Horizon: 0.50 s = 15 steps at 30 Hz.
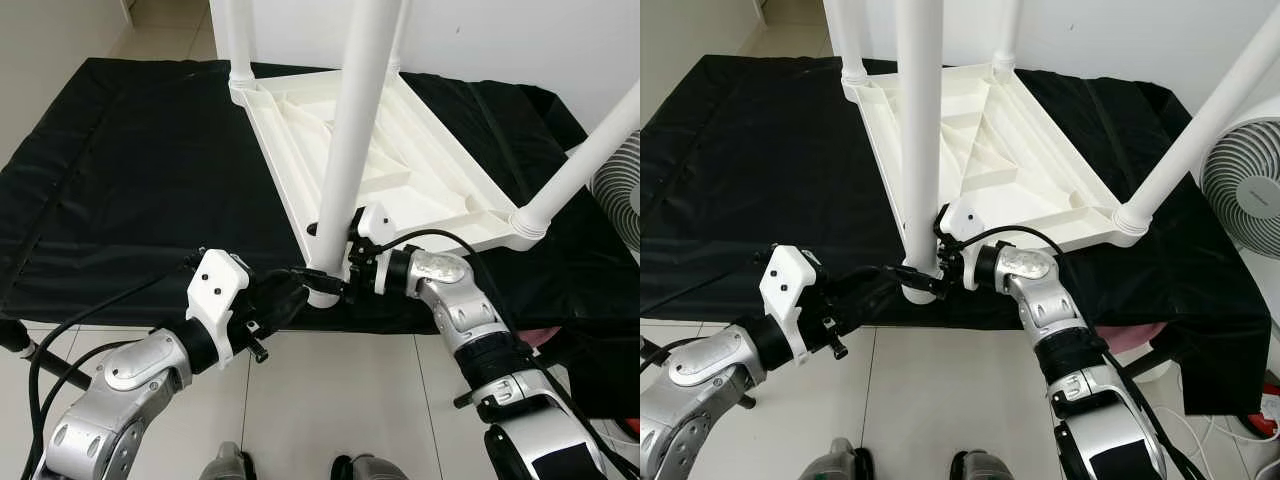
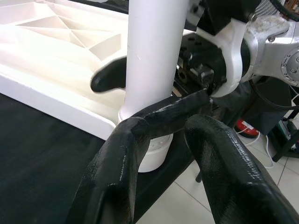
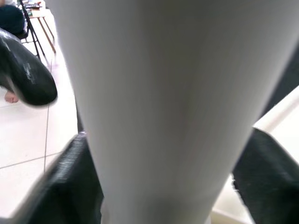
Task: Building children table
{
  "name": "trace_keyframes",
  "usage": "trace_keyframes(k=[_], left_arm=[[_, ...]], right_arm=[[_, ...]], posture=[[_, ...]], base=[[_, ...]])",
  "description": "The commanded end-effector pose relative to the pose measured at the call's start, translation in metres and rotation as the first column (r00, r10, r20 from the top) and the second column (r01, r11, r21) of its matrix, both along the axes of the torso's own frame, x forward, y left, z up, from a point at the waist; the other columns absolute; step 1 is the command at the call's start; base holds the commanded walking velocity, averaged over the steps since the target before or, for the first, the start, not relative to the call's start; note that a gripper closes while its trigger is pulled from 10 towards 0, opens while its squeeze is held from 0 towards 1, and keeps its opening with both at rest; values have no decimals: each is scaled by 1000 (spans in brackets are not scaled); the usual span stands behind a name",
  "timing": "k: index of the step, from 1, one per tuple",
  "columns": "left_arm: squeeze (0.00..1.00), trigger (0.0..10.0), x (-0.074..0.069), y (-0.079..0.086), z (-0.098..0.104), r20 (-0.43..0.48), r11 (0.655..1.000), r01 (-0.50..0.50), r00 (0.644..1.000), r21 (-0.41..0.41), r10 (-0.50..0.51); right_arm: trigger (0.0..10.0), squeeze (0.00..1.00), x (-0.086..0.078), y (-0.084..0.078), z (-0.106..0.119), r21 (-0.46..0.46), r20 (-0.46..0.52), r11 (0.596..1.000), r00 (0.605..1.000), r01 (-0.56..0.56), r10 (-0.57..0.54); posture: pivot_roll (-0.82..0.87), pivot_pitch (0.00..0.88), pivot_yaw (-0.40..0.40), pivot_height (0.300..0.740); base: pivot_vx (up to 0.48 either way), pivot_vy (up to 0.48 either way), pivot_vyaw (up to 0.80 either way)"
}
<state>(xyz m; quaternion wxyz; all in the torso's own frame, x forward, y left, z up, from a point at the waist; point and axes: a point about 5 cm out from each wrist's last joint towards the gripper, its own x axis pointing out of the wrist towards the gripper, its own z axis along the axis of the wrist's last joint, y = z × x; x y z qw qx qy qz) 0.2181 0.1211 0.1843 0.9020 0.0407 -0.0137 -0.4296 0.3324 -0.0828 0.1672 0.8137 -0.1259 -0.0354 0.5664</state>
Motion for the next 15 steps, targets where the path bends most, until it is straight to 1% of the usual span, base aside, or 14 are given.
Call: trace_keyframes(k=[1, 6, 9, 13, 14, 15], left_arm=[[0, 10000, 1, 2, 0, 4, 999, -40, 999, -1, 40], [0, 10000, 1, 1, 1, 4, 999, -41, 999, -4, 41], [0, 10000, 1, 0, 0, 3, 999, -39, 999, -7, 39], [0, 10000, 2, -1, 0, 0, 999, -33, 999, -12, 33], [0, 10000, 1, -2, 0, 0, 999, -32, 999, -13, 32], [0, 10000, 1, -2, 0, -1, 999, -30, 1000, -15, 30]], right_arm=[[0, 0, 1, 1, -3, -20, -6, 1000, 1000, -10, 10], [0, 0, 0, -4, -8, -26, -11, 1000, 1000, -10, 10], [0, 0, 1, -8, -10, -9, -9, 1000, 1000, 3, -3], [0, 0, 0, -11, -6, 38, 0, 998, 999, 46, -46], [6431, 0, 0, -11, -5, 48, 5, 997, 998, 63, -63], [6431, 0, 0, -12, -3, 68, 12, 992, 994, 104, -105]], posture=[[6, 109, -7, 740], [5, 111, -7, 740], [0, 115, -8, 740], [-9, 121, -9, 740], [-11, 125, -10, 740], [-11, 125, -10, 740]], base=[[0, 0, 0], [0, 0, 0], [0, 0, 0], [0, 0, 0], [0, 0, 0], [0, 0, 0]])
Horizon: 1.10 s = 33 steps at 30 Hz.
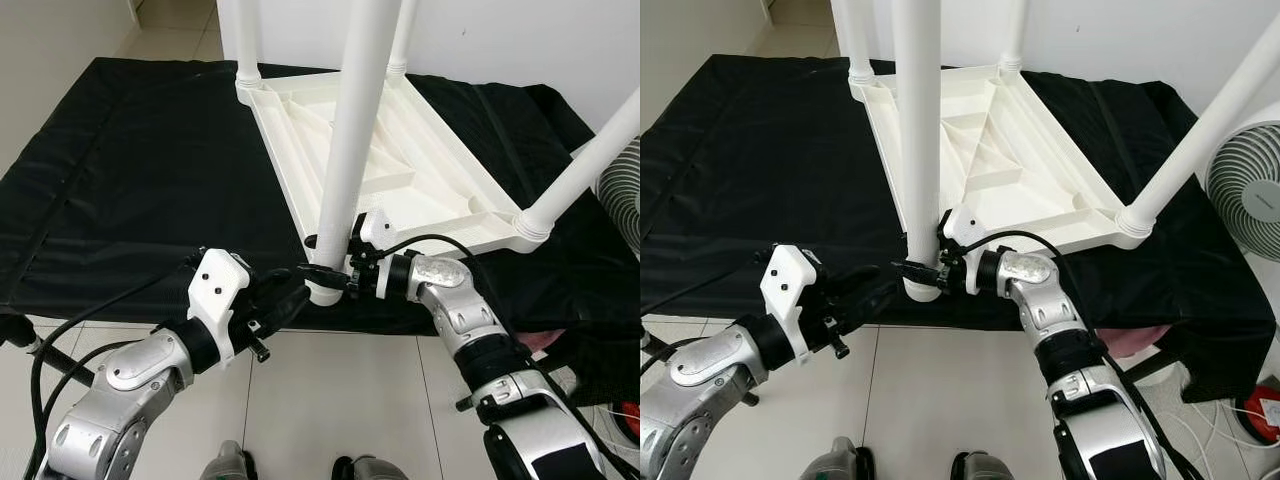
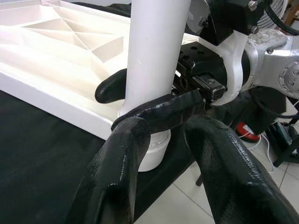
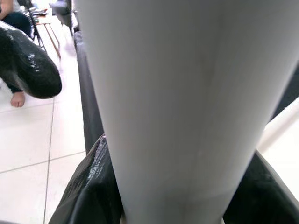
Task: Building children table
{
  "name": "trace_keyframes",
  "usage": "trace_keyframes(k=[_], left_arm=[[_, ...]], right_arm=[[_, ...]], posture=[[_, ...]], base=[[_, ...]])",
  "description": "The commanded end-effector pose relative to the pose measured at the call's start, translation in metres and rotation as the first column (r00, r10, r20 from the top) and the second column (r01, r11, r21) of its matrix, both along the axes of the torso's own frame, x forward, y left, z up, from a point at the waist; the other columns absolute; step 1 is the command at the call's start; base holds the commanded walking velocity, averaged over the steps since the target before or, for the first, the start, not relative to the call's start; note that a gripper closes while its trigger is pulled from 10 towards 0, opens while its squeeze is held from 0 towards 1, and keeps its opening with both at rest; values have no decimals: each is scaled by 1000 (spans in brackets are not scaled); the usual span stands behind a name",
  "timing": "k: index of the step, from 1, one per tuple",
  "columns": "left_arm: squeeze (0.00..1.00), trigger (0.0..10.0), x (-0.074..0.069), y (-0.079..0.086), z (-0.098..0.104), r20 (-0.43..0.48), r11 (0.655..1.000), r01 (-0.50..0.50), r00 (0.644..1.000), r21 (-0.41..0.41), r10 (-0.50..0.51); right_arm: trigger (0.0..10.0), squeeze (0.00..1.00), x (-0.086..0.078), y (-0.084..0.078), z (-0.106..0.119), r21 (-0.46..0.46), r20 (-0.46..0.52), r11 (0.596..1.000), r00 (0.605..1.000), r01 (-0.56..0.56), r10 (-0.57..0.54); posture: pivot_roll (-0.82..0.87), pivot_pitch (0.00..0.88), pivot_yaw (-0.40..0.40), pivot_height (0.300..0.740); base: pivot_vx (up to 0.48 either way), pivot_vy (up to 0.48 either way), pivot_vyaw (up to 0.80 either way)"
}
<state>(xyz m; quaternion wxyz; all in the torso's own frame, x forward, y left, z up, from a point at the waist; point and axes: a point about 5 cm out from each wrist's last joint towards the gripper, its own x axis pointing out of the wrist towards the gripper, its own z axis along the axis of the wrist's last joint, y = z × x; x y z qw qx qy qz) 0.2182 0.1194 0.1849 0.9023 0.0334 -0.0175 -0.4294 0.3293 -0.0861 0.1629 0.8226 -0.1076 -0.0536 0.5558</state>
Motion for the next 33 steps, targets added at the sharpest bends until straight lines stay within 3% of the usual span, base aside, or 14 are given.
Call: trace_keyframes(k=[1, 9, 13, 14, 16, 20, 27, 28, 29, 30, 32, 33], left_arm=[[0, 10000, 1, 0, -1, -4, 1000, -29, 1000, 1, 29], [0, 10000, -1, -1, -2, -10, 1000, -28, 1000, -3, 28], [0, 10000, -2, -3, -3, -17, 1000, -28, 999, -12, 28], [0, 10000, -2, -3, -3, -17, 1000, -28, 999, -12, 28], [0, 10000, -1, -4, -3, -17, 1000, -26, 1000, -16, 26], [0, 10000, -2, -5, -3, -17, 1000, -21, 1000, -16, 21], [0, 10000, -2, -5, -4, -18, 1000, -19, 1000, -18, 19], [0, 10000, -2, -6, -4, -18, 1000, -18, 1000, -18, 18], [0, 10000, -2, -6, -4, -18, 1000, -18, 1000, -18, 18], [0, 10000, -2, -6, -4, -18, 1000, -17, 1000, -18, 17], [0, 10000, -2, -6, -4, -18, 1000, -16, 1000, -18, 16], [0, 10000, -2, -6, -4, -18, 1000, -15, 1000, -18, 15]], right_arm=[[10000, 0, 5, -10, 3, 27, -1, 989, 989, 146, -146], [10000, 0, 9, -15, 0, 14, -12, 941, 942, 337, -337], [10000, 0, -2, -7, -4, 64, -116, 818, 818, 572, -564], [10000, 0, -2, -7, -4, 64, -116, 818, 818, 572, -564], [10000, 0, -9, -3, -5, 84, -125, 759, 762, 646, -635], [10000, 0, -16, -8, -13, 57, -111, 601, 604, 797, -790], [10000, 0, -21, -8, -10, 72, -154, 535, 539, 842, -828], [10000, 400, -23, -7, -6, 94, -169, 530, 538, 843, -826], [10000, 400, -23, -7, -6, 94, -169, 530, 538, 843, -826], [10000, 1000, -24, -6, -3, 109, -177, 528, 539, 842, -824], [10000, 1000, -25, -3, -1, 130, -202, 546, 561, 828, -803], [10000, 1000, -26, 0, 2, 161, -198, 571, 593, 805, -780]], posture=[[-11, 125, -10, 740], [-15, 132, -15, 740], [-23, 138, -23, 740], [-23, 138, -23, 740], [-23, 138, -23, 740], [-22, 134, -29, 740], [-21, 130, -32, 740], [-21, 130, -32, 740], [-21, 130, -32, 740], [-21, 130, -32, 740], [-23, 125, -31, 740], [-22, 122, -32, 740]], base=[[0, 0, 0], [0, 0, 0], [0, 0, 0], [0, 0, 0], [0, 0, 0], [0, 0, 0], [0, 0, 0], [0, 0, 0], [0, 0, 0], [0, 0, 0], [0, 0, 0], [0, 0, 0]])
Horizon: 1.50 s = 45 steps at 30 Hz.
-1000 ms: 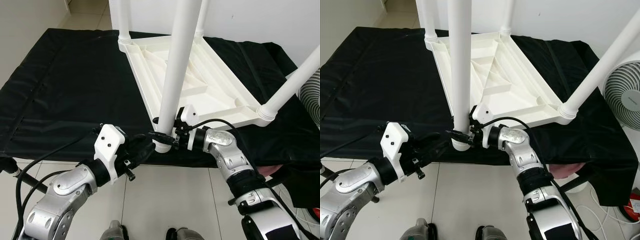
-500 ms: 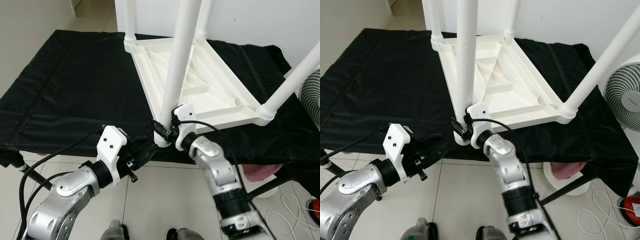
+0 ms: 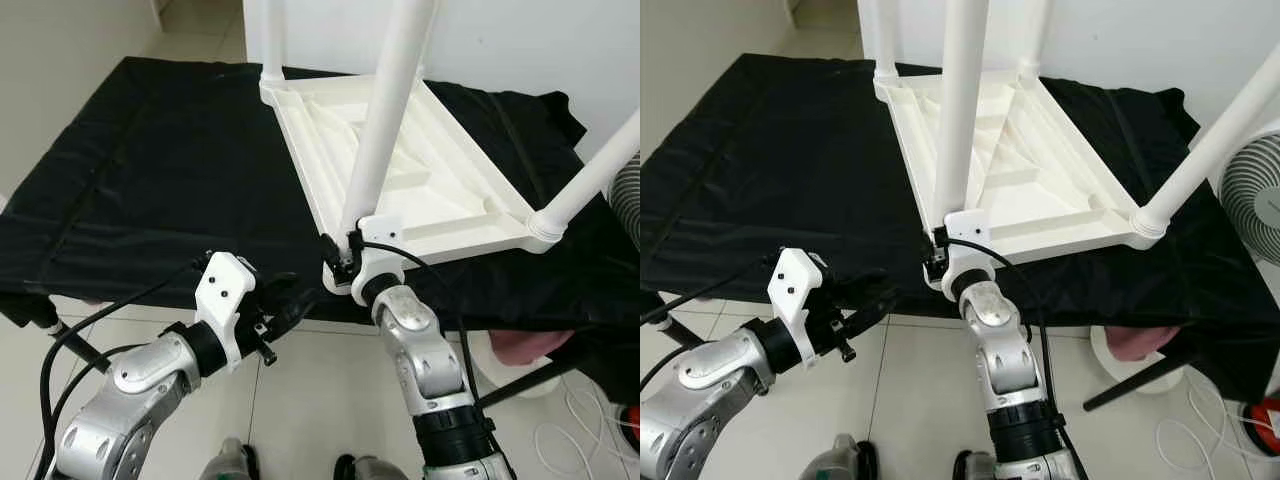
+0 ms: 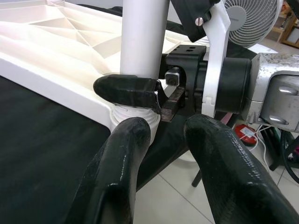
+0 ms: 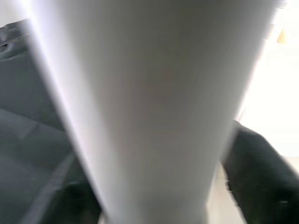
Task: Building children table
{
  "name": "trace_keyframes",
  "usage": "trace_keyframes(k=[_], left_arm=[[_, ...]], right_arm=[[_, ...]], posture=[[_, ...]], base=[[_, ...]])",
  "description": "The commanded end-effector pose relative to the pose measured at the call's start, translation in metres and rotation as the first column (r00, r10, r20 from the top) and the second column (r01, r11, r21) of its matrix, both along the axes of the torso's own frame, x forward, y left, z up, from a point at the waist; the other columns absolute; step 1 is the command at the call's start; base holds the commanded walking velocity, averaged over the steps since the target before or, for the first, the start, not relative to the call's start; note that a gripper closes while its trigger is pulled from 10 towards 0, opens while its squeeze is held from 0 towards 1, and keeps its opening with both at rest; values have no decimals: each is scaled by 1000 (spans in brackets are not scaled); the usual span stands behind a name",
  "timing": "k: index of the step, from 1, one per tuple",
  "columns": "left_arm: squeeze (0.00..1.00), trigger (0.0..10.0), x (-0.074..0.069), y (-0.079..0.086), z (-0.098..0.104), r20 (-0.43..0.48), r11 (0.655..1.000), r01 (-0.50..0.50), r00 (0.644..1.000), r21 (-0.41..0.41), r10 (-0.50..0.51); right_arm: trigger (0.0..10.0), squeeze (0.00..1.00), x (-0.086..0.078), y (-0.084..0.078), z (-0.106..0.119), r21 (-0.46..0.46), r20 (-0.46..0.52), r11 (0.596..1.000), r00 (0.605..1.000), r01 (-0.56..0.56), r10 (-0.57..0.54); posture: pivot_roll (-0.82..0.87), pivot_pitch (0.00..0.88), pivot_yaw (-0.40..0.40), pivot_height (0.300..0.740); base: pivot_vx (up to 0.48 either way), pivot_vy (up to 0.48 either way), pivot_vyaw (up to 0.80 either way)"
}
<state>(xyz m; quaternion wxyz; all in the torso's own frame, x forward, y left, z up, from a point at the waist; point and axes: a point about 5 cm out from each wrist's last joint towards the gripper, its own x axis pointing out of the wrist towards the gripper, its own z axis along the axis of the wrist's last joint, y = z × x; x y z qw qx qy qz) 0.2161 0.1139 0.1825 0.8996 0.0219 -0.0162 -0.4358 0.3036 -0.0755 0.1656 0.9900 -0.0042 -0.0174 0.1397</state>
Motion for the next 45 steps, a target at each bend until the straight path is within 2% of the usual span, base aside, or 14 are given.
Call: trace_keyframes(k=[1, 6, 7, 11, 16, 27, 28, 29, 30, 35, 40, 41, 44, 45], left_arm=[[0, 10000, 0, -1, -2, -5, 1000, -29, 1000, 1, 29], [0, 10000, 0, -1, -1, -3, 1000, -31, 1000, 0, 31], [0, 10000, 0, -1, -1, -3, 1000, -31, 1000, 0, 31], [0, 10000, -1, -1, -1, -3, 1000, -30, 1000, 1, 30], [0, 10000, 2, 0, -1, 0, 1000, -26, 1000, 3, 26], [0, 10000, 3, -1, 0, 5, 1000, -25, 1000, 3, 25], [0, 10000, 3, -1, 0, 4, 1000, -27, 1000, 2, 27], [0, 10000, 3, -1, 0, 4, 1000, -27, 1000, 2, 27], [0, 10000, 2, -1, 0, 4, 1000, -28, 1000, 2, 28], [0, 10000, 2, 0, 0, 4, 999, -34, 999, 2, 34], [0, 10000, 3, 1, 0, 4, 999, -39, 999, 1, 39], [0, 10000, 3, 0, 1, 4, 999, -38, 999, 0, 38], [0, 10000, 3, -1, 1, 4, 999, -36, 999, -2, 36], [0, 10000, 3, -2, 1, 4, 1000, -31, 1000, -4, 31]], right_arm=[[10000, 1000, -1, -11, -1, 23, 4, 999, 999, 34, -34], [10000, 902, -1, -8, 4, 39, 49, 988, 987, -153, 151], [10000, 0, 0, -10, 4, 31, 48, 975, 975, -220, 219], [10000, 0, 2, -16, 4, -13, 51, 948, 946, -319, 319], [10000, 0, 9, -26, -1, -163, 12, 813, 823, -559, 568], [9843, 0, 23, -14, 1, -257, 7, 677, 699, -689, 715], [1922, 0, 25, -13, 0, -257, -4, 660, 684, -706, 730], [1922, 0, 25, -13, 0, -257, -4, 660, 684, -706, 730], [0, 0, 27, -11, -2, -256, -15, 643, 668, -722, 744], [0, 0, 29, -12, -6, -254, -39, 613, 641, -748, 767], [0, 0, 32, -16, -6, -244, -16, 637, 660, -731, 751], [9765, 0, 35, -19, -5, -245, -1, 663, 684, -708, 730], [10000, 0, 36, -20, -3, -227, 9, 684, 701, -693, 713], [10000, 0, 39, -24, -2, -220, 19, 727, 742, -651, 670]], posture=[[-22, 122, -32, 740], [-18, 118, -32, 740], [-18, 118, -32, 740], [-18, 118, -32, 740], [-26, 110, -16, 740], [-20, 110, -13, 740], [-20, 110, -13, 740], [-20, 110, -13, 740], [-20, 110, -13, 740], [-20, 110, -13, 740], [-20, 110, -13, 740], [-13, 121, -19, 740], [-13, 121, -19, 740], [-13, 121, -19, 740]], base=[[0, 0, 0], [0, 0, 0], [0, 0, 0], [0, 0, 0], [0, 0, 0], [0, 0, 0], [0, 0, 0], [0, 0, 0], [0, 0, 0], [0, 0, 0], [0, 0, 0], [0, 0, 0], [0, 0, 0], [0, 0, 0]])
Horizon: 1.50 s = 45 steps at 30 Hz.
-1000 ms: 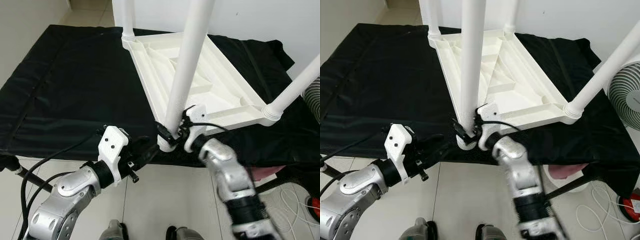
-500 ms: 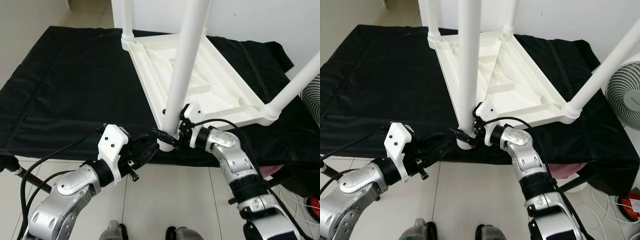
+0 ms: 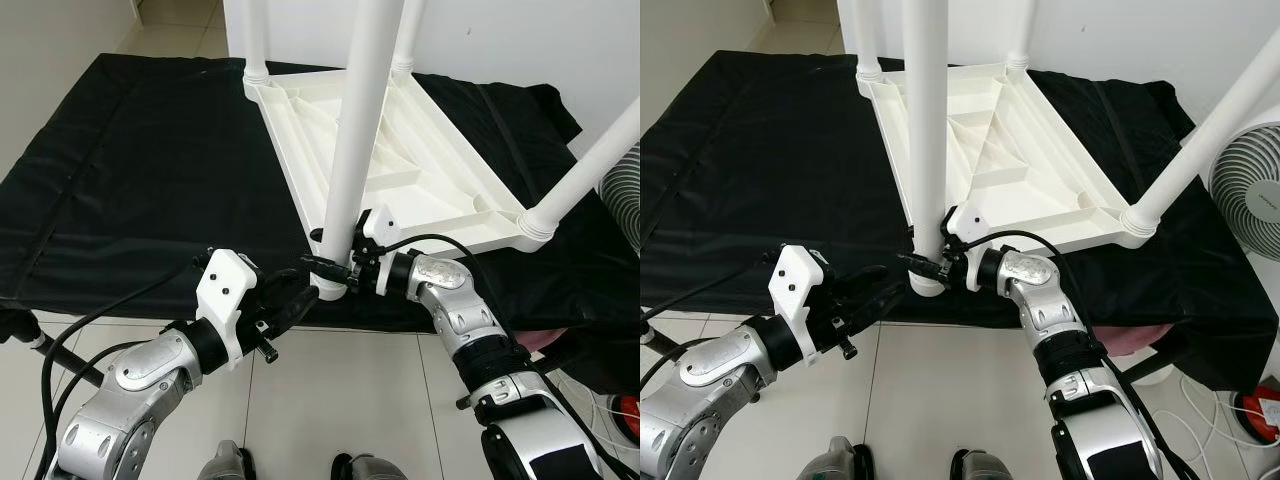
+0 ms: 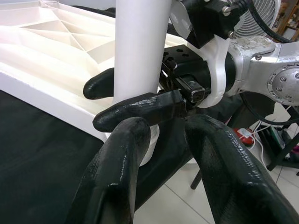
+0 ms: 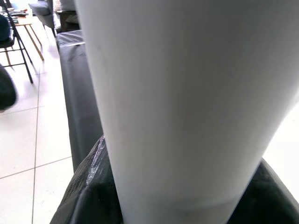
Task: Building children table
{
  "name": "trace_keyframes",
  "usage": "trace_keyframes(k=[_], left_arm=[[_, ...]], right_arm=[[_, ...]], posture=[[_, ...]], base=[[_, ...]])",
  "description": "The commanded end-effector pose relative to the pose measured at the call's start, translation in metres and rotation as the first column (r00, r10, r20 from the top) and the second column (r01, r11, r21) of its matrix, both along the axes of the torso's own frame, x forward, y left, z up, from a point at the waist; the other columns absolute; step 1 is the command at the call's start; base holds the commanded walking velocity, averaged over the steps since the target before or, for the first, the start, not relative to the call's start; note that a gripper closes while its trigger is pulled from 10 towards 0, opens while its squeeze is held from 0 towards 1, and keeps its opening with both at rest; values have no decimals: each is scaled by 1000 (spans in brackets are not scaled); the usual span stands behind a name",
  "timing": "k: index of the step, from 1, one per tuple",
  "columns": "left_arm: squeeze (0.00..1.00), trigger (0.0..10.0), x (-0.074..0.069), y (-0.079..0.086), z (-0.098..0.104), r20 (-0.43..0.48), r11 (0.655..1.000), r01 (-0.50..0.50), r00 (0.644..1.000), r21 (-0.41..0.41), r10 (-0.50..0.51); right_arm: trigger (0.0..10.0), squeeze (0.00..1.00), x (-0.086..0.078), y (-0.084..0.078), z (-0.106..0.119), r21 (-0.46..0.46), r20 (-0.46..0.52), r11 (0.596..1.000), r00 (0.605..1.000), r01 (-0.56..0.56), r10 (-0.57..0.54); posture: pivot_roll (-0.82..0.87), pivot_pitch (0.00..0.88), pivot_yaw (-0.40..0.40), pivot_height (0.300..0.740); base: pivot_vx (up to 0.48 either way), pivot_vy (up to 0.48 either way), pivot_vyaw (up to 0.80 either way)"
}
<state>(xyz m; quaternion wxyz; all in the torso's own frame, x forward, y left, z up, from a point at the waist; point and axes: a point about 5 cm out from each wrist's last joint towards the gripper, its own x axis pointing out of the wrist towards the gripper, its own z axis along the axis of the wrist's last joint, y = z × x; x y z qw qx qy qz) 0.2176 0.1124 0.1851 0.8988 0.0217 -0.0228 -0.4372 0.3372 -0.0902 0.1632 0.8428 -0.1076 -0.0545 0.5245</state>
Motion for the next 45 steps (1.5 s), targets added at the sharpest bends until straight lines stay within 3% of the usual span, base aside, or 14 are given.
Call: trace_keyframes(k=[1, 11, 14, 15, 17, 20, 23, 26, 28, 33, 34, 42, 44, 45], left_arm=[[0, 10000, 2, 0, -2, -8, 999, -34, 999, 2, 34], [0, 10000, 1, -1, -2, -12, 1000, -27, 1000, 0, 27], [0, 10000, 0, -2, -2, -13, 1000, -25, 1000, -2, 25], [0, 10000, 0, -2, -2, -13, 1000, -25, 1000, -2, 25], [0, 10000, 0, -2, -2, -15, 1000, -22, 1000, -3, 21], [0, 10000, 0, -2, -2, -16, 1000, -20, 1000, -2, 20], [0, 10000, 0, -4, -3, -18, 1000, -9, 1000, -3, 9], [0, 10000, 0, -4, -3, -18, 1000, -9, 1000, -3, 9], [0, 10000, 0, -6, -3, -18, 1000, -3, 1000, -6, 3], [0, 10000, 0, -7, -3, -16, 1000, -2, 1000, -9, 2], [0, 10000, 0, -7, -3, -16, 1000, -2, 1000, -10, 2], [0, 10000, -2, -6, -3, -17, 1000, -7, 1000, -9, 7], [0, 10000, -2, -6, -3, -17, 1000, -11, 1000, -9, 11], [0, 10000, -2, -6, -3, -17, 1000, -11, 1000, -9, 11]], right_arm=[[10000, 0, 6, -9, 0, 14, -3, 995, 995, 95, -95], [10000, 0, 8, -13, -1, 48, -30, 940, 941, 337, -336], [10000, 0, 2, -12, -2, 98, -84, 851, 856, 517, -510], [10000, 0, 2, -12, -2, 98, -84, 851, 856, 517, -510], [10000, 0, -4, -12, -4, 106, -96, 772, 779, 627, -620], [10000, 0, -6, -12, -5, 111, -101, 744, 752, 659, -652], [10000, 0, -16, -10, -4, 123, -62, 656, 666, 745, -744], [10000, 0, -16, -10, -4, 123, -62, 656, 666, 745, -744], [10000, 0, -25, -4, -6, 133, -90, 605, 618, 785, -781], [10000, 0, -28, -2, -5, 148, -123, 595, 611, 790, -782], [10000, 1000, -28, -2, -4, 153, -136, 591, 609, 792, -781], [10000, 1000, -29, 3, 6, 228, -162, 666, 703, 710, -693], [10000, 1000, -29, 2, 10, 235, -144, 746, 782, 623, -607], [10000, 1000, -29, 2, 10, 235, -144, 746, 782, 623, -607]], posture=[[-13, 121, -19, 740], [-20, 134, -15, 740], [-19, 137, -17, 740], [-19, 137, -17, 740], [-21, 139, -17, 740], [-21, 139, -17, 740], [-29, 136, -17, 740], [-29, 136, -17, 740], [-30, 132, -21, 740], [-28, 126, -22, 740], [-28, 126, -22, 740], [-22, 124, -30, 740], [-20, 124, -32, 740], [-20, 124, -32, 740]], base=[[0, 0, 0], [0, 0, 0], [0, 0, 0], [0, 0, 0], [0, 0, 0], [0, 0, 0], [0, 0, 0], [0, 0, 0], [0, 0, 0], [0, 0, 0], [0, 0, 0], [0, 0, 0], [0, 0, 0], [0, 0, 0]])
